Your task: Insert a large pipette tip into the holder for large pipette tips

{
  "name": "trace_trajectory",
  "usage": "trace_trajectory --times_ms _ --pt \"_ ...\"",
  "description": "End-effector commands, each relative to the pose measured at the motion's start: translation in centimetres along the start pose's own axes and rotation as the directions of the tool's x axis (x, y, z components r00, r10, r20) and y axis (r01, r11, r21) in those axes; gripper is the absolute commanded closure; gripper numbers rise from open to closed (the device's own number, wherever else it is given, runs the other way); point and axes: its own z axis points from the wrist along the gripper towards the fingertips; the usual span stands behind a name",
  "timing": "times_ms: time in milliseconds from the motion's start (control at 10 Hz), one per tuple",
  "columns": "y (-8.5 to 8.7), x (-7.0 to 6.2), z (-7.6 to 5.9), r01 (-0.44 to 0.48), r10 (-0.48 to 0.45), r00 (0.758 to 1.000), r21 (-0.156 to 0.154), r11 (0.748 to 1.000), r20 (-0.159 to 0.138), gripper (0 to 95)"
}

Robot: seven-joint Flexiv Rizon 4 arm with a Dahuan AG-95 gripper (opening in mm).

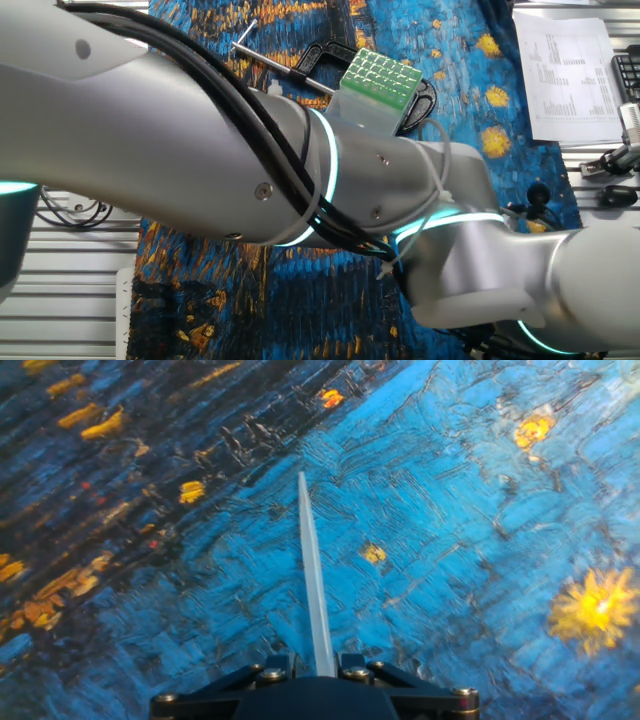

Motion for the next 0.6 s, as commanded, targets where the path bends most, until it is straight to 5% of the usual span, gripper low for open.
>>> trace_trajectory --times_ms 100,200,400,600 --pt "-0.09 -0.05 -0.07 -0.033 0.035 0.996 -0.016 0.999 0.088 76.0" --pt "-0.09 -0.05 -0.07 -0.028 0.029 0.994 -0.011 1.0 0.109 76.0" --pt "-0.09 -0.05 -0.07 -0.001 -0.009 0.978 0.05 0.999 0.207 76.0" --pt "-0.09 -0.05 -0.07 0.013 -0.027 0.974 0.067 0.998 0.225 76.0"
